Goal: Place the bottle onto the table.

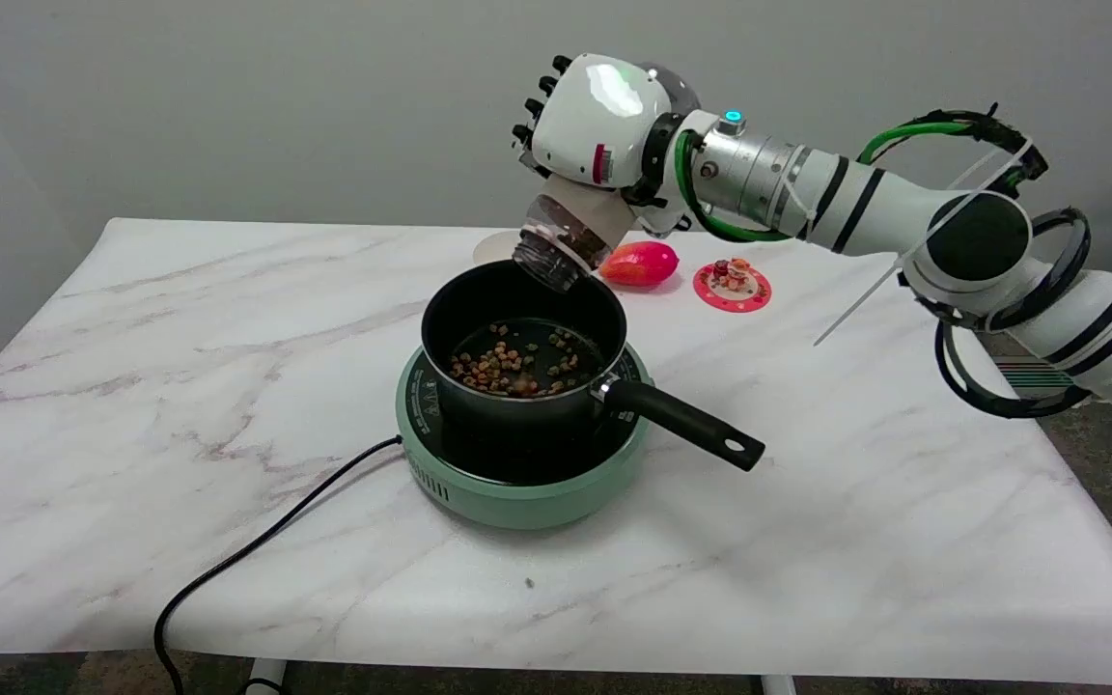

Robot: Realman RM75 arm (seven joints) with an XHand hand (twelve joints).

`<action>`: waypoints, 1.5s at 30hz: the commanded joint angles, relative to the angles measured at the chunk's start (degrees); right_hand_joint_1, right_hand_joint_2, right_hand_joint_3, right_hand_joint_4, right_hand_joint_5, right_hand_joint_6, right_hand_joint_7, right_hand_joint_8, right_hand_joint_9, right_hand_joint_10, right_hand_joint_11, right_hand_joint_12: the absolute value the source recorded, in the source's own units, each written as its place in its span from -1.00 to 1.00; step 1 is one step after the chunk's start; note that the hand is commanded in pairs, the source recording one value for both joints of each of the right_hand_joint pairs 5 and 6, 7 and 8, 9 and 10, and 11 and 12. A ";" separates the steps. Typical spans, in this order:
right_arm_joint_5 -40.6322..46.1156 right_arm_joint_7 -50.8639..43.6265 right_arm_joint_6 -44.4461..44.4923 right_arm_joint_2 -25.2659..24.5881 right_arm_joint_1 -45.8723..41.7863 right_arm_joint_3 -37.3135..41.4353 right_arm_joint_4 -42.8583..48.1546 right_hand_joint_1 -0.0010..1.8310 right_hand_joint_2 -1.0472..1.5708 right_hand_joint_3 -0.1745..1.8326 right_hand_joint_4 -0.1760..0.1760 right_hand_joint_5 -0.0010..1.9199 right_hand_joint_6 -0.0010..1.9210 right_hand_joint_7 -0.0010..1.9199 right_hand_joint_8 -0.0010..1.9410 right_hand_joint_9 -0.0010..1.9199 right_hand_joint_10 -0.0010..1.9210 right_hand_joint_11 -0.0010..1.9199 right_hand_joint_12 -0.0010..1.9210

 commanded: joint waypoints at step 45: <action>90.20 0.20 35.89 -7.32 -41.19 46.56 -48.54 0.70 0.57 -0.07 0.00 1.00 1.00 1.00 0.98 0.61 0.61 0.29 0.29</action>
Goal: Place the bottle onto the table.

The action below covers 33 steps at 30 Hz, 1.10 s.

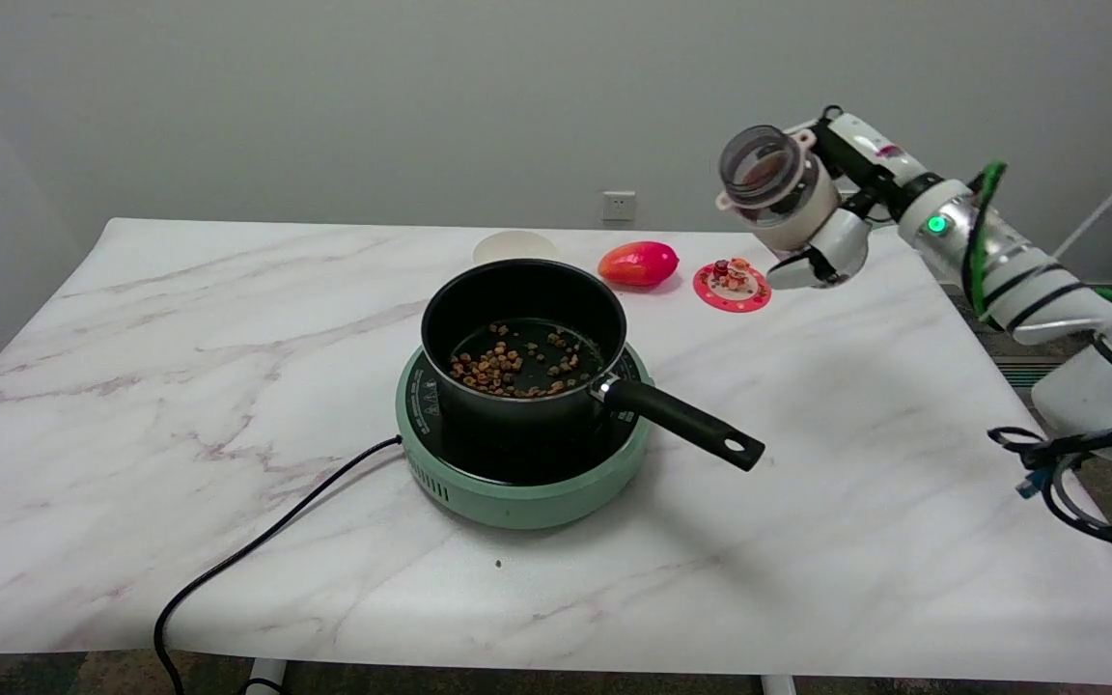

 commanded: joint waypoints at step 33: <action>38.91 2.34 45.58 -14.39 17.23 -18.31 -63.01 0.68 0.56 -0.05 0.00 1.00 1.00 1.00 0.98 0.57 0.57 0.29 0.28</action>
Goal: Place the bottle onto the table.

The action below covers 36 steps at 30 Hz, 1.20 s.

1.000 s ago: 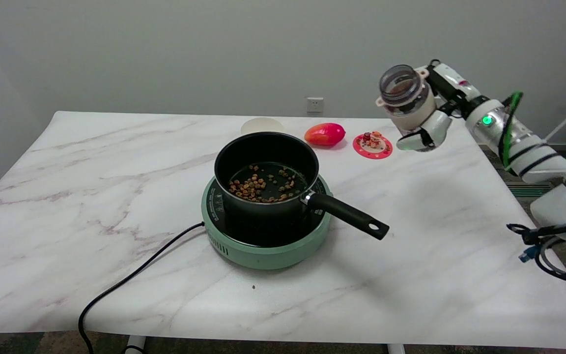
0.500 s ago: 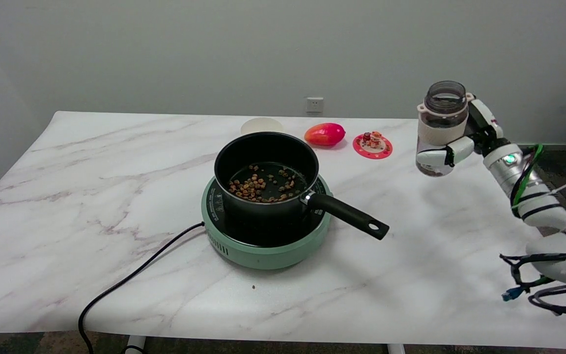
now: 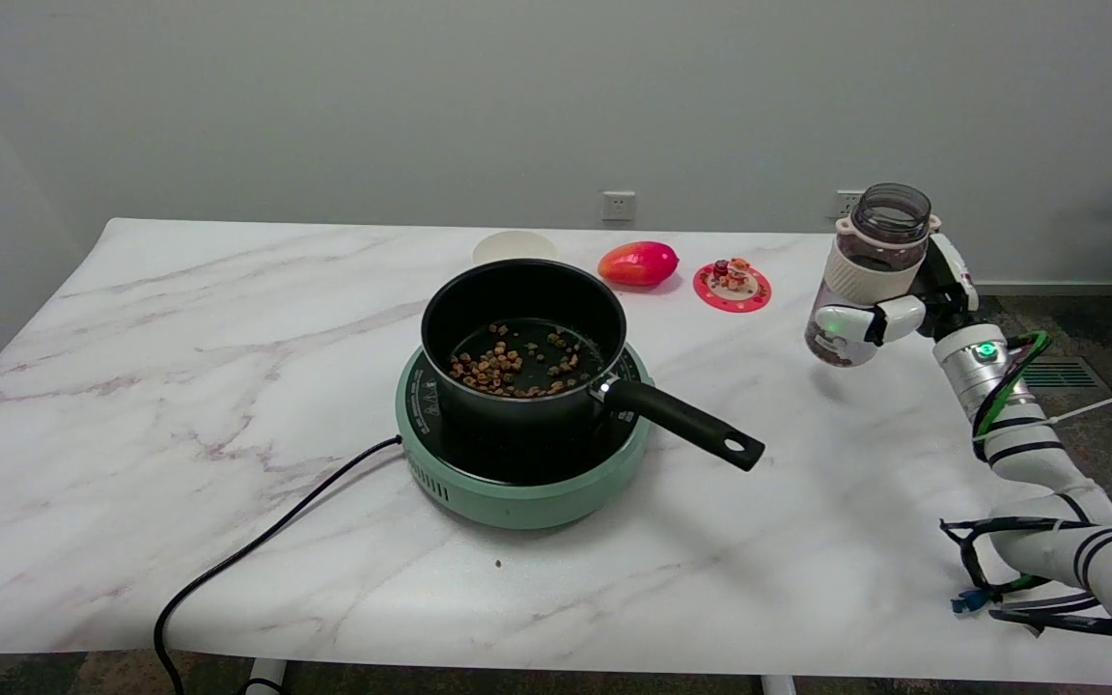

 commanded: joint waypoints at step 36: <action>6.31 -8.77 4.56 -8.29 7.23 -6.12 -12.35 0.70 0.56 -0.06 0.00 1.00 1.00 1.00 0.98 0.59 0.59 0.29 0.29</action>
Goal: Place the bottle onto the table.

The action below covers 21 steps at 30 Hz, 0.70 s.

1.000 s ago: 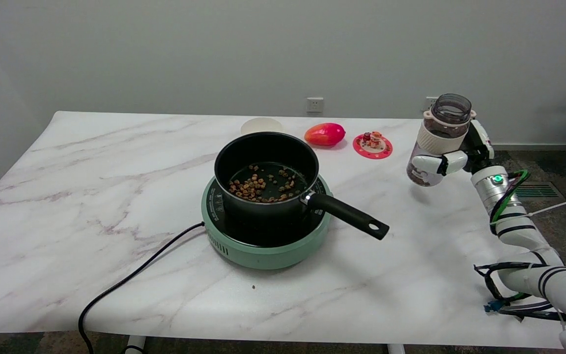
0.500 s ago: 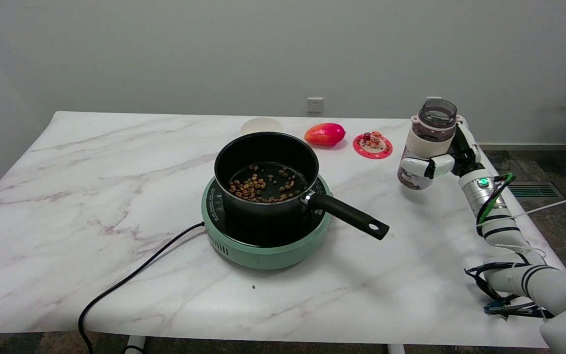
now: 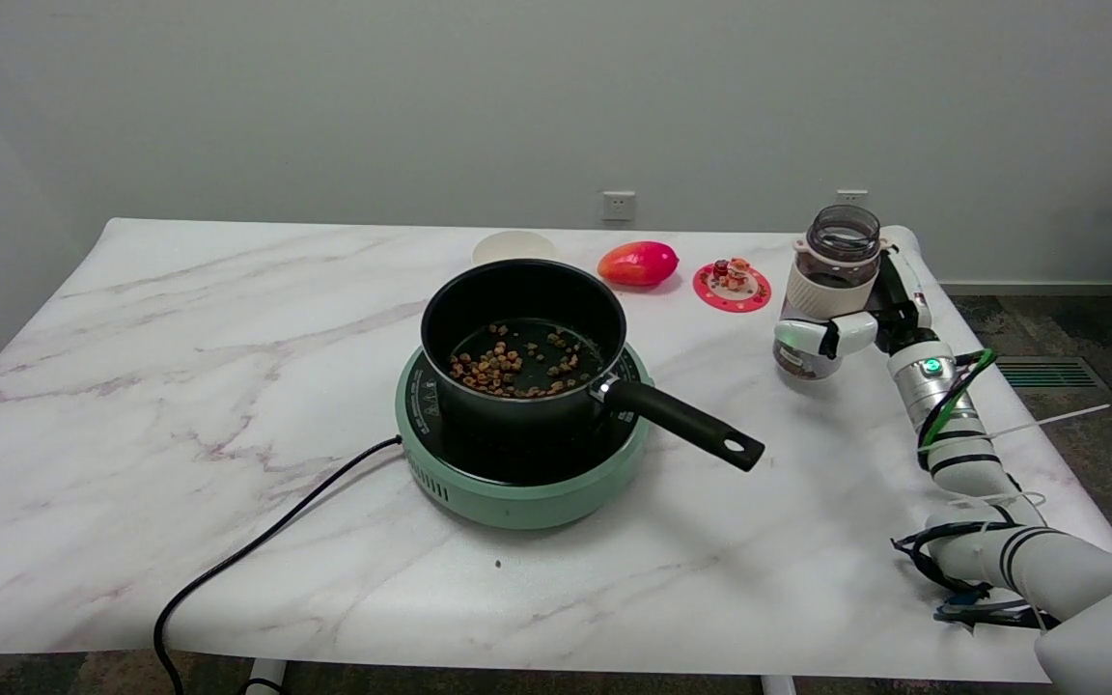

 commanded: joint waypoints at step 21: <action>2.23 -1.11 0.79 -1.98 -2.28 0.46 -0.04 0.62 0.33 0.20 0.00 0.74 0.74 0.99 0.97 0.48 0.48 0.29 0.29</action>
